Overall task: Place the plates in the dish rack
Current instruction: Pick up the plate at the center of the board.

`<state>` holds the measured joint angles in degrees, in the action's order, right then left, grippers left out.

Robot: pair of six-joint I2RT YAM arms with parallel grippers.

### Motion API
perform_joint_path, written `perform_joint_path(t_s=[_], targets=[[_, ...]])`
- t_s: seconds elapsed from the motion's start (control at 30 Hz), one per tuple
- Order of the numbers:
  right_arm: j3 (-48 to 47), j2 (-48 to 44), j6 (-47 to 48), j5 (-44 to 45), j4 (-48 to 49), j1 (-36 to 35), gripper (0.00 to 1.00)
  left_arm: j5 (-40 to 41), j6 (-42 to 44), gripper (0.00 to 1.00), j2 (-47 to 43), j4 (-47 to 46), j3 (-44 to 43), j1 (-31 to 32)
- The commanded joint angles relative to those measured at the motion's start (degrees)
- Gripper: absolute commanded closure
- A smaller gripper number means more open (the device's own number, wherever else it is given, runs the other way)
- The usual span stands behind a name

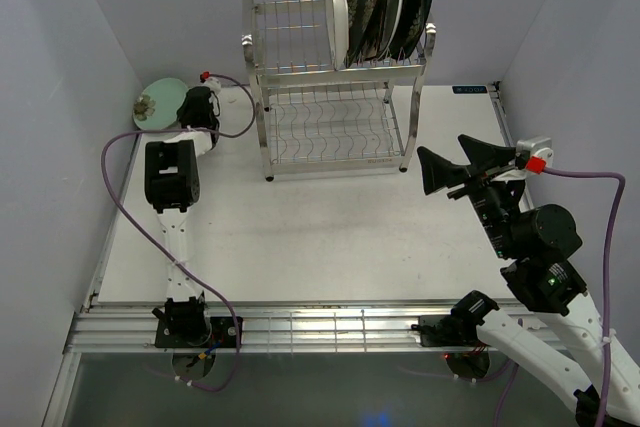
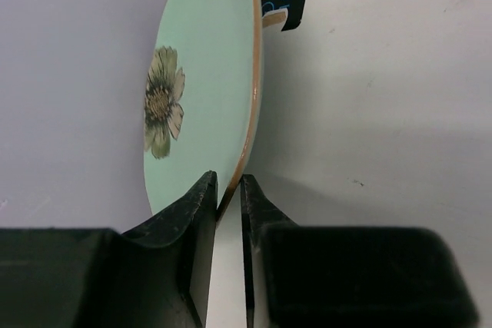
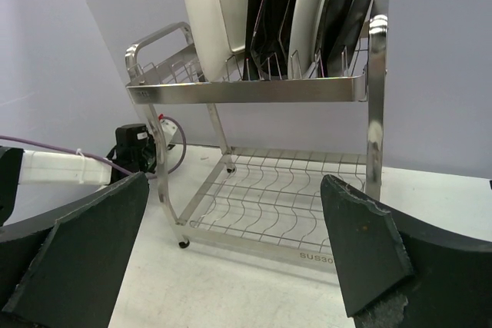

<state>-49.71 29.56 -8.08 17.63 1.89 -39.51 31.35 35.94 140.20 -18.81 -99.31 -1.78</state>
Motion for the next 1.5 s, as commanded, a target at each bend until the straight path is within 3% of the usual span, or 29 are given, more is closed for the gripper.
perform_joint_path(t_s=[0.0,0.53,0.83,1.13,1.47], targets=[[-0.03,-1.35,-0.62,-0.75,3.21,-0.04,0.02,2.66,-1.76,1.0,-8.45,-1.32,0.52,2.82],[-0.47,-1.79,-1.24,-2.69,3.12,-0.04,0.02,5.91,-3.06,1.0,-18.64,2.72,-1.33,5.38],[-0.65,-1.44,-1.59,-3.74,3.12,-0.04,0.02,5.56,-19.67,1.0,-20.93,18.18,-9.93,4.95],[-0.74,-1.61,-1.77,-4.0,3.03,-0.04,0.02,-4.1,-32.59,1.0,-24.8,26.98,-9.94,4.59],[-0.74,-2.14,-1.94,-4.44,2.86,-0.04,0.02,-2.35,-26.64,1.0,-22.96,21.98,-0.37,4.59]])
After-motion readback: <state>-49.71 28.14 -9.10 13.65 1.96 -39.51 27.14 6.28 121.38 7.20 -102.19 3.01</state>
